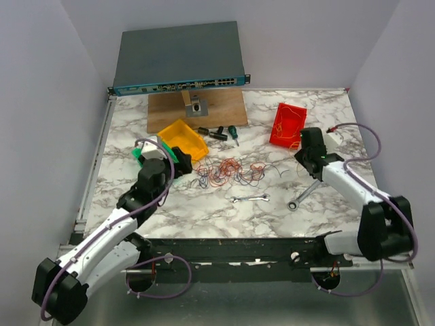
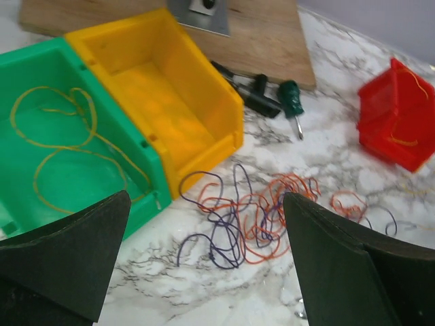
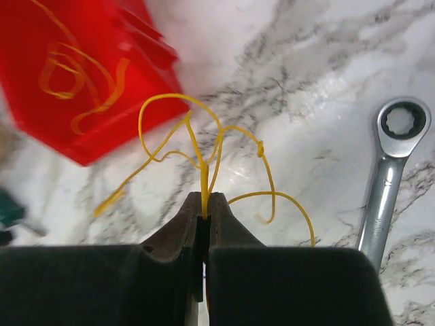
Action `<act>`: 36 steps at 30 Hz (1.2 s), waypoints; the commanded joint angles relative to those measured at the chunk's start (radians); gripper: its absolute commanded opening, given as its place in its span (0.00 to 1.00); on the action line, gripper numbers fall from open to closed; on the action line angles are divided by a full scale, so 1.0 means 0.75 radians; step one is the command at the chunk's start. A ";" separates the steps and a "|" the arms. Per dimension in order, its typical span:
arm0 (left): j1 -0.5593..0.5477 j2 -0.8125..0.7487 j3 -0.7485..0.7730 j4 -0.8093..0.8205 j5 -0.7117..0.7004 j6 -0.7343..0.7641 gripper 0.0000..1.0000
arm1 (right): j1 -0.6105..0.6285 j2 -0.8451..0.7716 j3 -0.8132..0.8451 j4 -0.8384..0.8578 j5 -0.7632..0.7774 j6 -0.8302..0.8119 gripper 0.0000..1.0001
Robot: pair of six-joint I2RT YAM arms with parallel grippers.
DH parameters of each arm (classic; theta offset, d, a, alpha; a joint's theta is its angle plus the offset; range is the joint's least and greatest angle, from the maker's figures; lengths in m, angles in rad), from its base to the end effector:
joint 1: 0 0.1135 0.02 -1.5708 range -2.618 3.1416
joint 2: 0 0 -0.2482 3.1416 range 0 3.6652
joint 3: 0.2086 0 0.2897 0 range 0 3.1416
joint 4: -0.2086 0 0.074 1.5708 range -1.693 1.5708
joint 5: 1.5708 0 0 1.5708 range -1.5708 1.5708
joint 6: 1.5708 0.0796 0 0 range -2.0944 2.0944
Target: Untangle the cables
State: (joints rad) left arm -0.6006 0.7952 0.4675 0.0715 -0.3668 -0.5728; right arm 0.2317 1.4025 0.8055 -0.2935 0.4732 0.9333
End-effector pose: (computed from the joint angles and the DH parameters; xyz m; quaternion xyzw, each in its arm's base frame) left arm 0.2449 -0.1332 0.2187 -0.1006 0.7798 -0.2123 0.5802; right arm 0.3370 0.0422 0.1359 0.3884 0.8338 -0.0061 0.3924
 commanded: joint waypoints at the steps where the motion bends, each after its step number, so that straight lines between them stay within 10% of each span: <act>1: 0.210 0.052 0.114 -0.300 0.063 -0.268 0.99 | -0.005 -0.245 0.053 0.000 -0.052 -0.187 0.01; 14: 0.548 0.671 0.579 -0.637 0.346 -0.377 0.98 | -0.006 0.016 0.578 -0.044 -0.221 -0.238 0.01; 31: 0.564 0.770 0.643 -0.754 0.276 -0.513 0.94 | -0.097 0.841 0.780 0.310 -0.022 -0.125 0.11; 33: 0.564 0.783 0.656 -0.771 0.281 -0.513 0.94 | -0.101 0.885 0.819 0.296 -0.041 -0.117 0.25; 35: 0.569 0.824 0.699 -0.835 0.272 -0.525 0.94 | -0.100 0.876 0.833 0.281 -0.086 -0.127 0.73; 36: 0.573 0.845 0.724 -0.860 0.264 -0.531 0.94 | -0.100 0.857 0.820 0.297 -0.117 -0.133 0.82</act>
State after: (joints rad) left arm -0.1837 1.3800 0.9474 -0.4881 -0.1463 -0.9470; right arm 0.1619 2.0663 1.3834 -0.1055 0.4068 0.8284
